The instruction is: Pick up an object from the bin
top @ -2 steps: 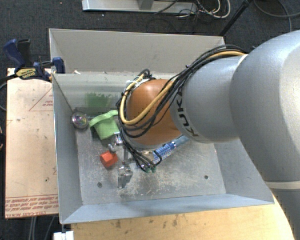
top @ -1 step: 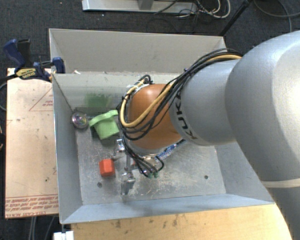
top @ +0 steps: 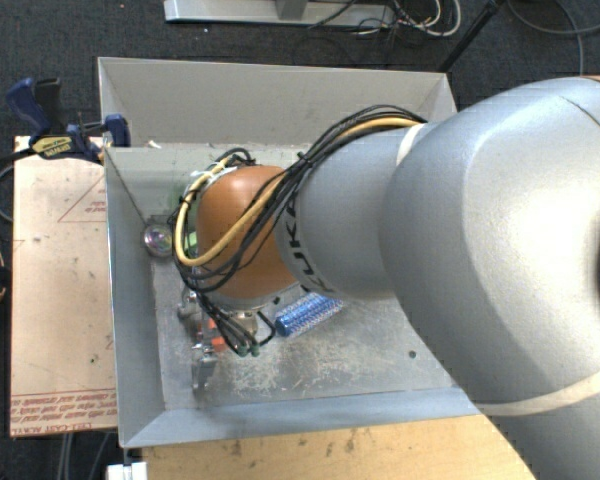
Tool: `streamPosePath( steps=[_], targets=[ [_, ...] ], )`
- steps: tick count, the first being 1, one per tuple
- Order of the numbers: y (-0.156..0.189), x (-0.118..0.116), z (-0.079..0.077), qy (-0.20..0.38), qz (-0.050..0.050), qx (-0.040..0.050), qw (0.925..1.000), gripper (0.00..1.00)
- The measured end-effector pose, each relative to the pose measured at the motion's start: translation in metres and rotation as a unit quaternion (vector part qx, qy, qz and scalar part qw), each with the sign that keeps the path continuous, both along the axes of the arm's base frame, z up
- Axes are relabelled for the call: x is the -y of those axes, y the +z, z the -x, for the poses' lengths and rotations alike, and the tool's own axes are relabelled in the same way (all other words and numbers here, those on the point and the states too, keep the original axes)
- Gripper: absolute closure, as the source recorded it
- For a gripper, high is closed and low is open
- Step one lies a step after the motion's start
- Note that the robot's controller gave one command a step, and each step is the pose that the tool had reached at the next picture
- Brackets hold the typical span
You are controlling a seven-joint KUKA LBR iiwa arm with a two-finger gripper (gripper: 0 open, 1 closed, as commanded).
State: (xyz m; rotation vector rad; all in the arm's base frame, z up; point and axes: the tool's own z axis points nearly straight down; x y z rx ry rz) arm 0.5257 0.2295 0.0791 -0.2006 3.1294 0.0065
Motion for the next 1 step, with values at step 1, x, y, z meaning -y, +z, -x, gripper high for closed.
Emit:
streamPosePath(
  steps=[1],
  targets=[
    [-0.0014, 0.062, 0.036, 0.13, -0.003, 0.0146, 0.9914, 0.0]
  ],
)
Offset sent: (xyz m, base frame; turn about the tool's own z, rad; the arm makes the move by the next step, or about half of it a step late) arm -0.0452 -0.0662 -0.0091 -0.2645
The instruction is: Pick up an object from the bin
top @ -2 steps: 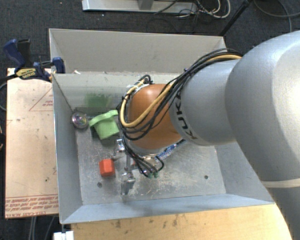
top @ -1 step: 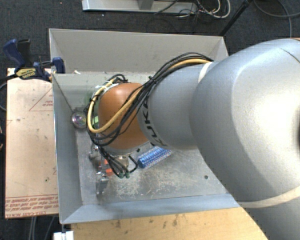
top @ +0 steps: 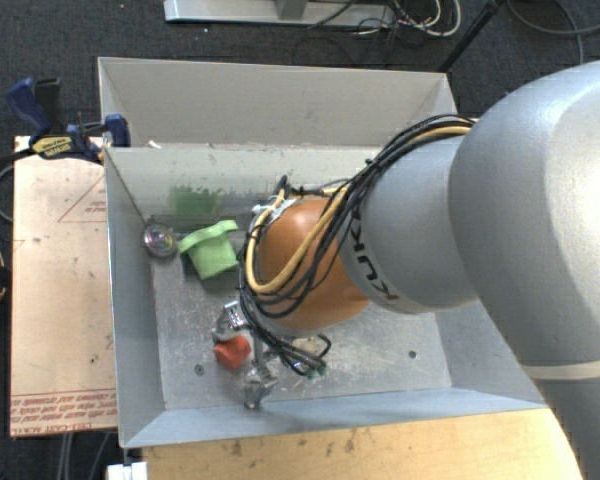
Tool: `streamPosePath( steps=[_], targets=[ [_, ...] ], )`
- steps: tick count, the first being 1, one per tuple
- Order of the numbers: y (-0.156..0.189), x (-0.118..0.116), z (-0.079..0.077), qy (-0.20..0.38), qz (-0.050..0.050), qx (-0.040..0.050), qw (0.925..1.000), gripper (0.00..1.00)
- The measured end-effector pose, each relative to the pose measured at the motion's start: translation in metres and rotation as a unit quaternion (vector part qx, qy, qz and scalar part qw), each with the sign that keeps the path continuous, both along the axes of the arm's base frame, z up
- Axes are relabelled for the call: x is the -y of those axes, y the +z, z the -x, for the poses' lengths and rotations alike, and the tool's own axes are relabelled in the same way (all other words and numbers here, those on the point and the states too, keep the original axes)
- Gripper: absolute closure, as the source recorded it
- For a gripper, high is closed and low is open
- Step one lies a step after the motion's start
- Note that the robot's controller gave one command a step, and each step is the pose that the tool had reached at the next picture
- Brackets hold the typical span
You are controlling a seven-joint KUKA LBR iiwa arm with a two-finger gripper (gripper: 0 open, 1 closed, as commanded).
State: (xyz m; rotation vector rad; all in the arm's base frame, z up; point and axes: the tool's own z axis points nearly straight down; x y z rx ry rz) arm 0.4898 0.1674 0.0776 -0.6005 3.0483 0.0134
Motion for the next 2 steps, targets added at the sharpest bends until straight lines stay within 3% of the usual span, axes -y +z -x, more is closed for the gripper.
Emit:
streamPosePath(
  steps=[1, 2],
  targets=[
    [-0.001, 0.001, 0.004, 0.001, 0.003, -0.0088, 1.0, 1.0],
    [0.115, 0.008, -0.004, -0.002, 0.006, -0.0111, 0.9999, 1.0]
  ],
)
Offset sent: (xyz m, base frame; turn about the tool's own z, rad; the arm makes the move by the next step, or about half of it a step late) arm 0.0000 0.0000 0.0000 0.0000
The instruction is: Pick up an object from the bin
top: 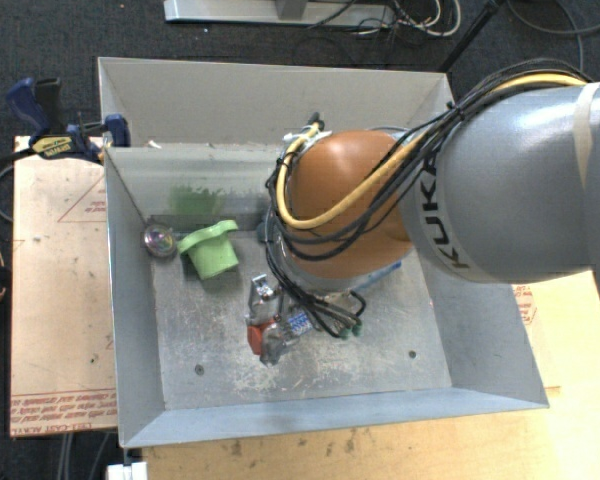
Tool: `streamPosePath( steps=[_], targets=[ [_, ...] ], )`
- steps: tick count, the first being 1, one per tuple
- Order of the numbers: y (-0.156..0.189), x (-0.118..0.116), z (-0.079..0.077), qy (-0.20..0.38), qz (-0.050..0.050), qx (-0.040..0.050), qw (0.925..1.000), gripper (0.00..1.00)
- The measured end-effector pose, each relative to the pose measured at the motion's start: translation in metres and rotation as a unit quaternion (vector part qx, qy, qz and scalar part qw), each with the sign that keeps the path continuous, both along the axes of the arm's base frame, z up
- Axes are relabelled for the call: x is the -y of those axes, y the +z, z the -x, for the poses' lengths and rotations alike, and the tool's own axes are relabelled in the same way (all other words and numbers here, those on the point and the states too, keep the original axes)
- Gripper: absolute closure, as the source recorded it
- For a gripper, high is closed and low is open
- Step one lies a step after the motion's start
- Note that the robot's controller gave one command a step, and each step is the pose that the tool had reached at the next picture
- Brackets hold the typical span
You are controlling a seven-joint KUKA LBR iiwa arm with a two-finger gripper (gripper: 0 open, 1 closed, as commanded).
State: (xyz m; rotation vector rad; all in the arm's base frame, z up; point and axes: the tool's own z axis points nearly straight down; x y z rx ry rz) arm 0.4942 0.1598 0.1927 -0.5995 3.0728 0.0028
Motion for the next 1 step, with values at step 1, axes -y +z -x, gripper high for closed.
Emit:
streamPosePath(
  steps=[1],
  targets=[
    [0.115, 0.0139, -0.0159, -0.017, 0.0, 0.0009, 0.9999, 1.0]
  ],
)
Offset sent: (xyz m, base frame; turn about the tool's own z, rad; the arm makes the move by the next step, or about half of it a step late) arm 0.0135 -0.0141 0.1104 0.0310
